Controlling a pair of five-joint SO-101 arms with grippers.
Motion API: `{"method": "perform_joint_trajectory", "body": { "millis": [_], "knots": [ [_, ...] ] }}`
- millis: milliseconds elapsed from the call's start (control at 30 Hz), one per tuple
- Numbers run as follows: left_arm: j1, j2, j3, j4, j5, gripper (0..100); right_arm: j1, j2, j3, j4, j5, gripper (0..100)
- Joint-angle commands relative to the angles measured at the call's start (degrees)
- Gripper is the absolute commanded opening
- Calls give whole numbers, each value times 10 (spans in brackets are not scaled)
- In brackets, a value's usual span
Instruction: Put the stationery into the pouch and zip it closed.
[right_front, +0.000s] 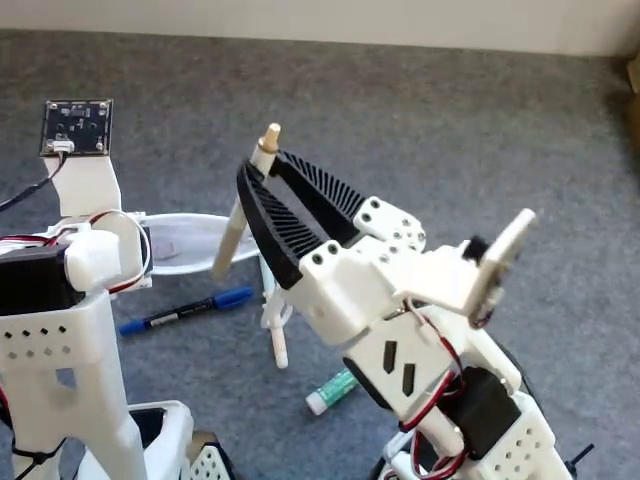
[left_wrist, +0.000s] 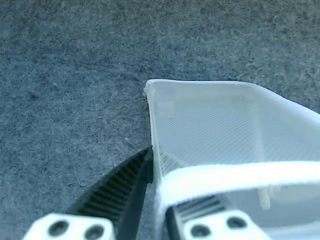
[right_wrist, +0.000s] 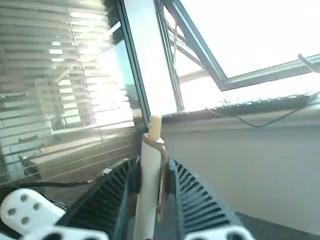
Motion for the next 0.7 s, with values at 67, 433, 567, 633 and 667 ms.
{"method": "perform_joint_trajectory", "body": {
  "millis": [67, 433, 567, 633, 667],
  "knots": [
    [7, -6, -7, 4, -2, 5, -7, 64, -8, -83, 0, 5],
    [9, -6, 9, 3, -1, 5, -7, 138, 8, -133, 0, 5],
    [9, -6, 27, -1, -1, 5, -16, 140, 43, -133, 34, 5],
    [9, -6, 29, -1, -1, 5, -42, 140, 63, -133, 105, 5],
    [9, -6, 29, -1, -1, 5, -52, 140, 74, -133, 142, 5]
  ]
}}
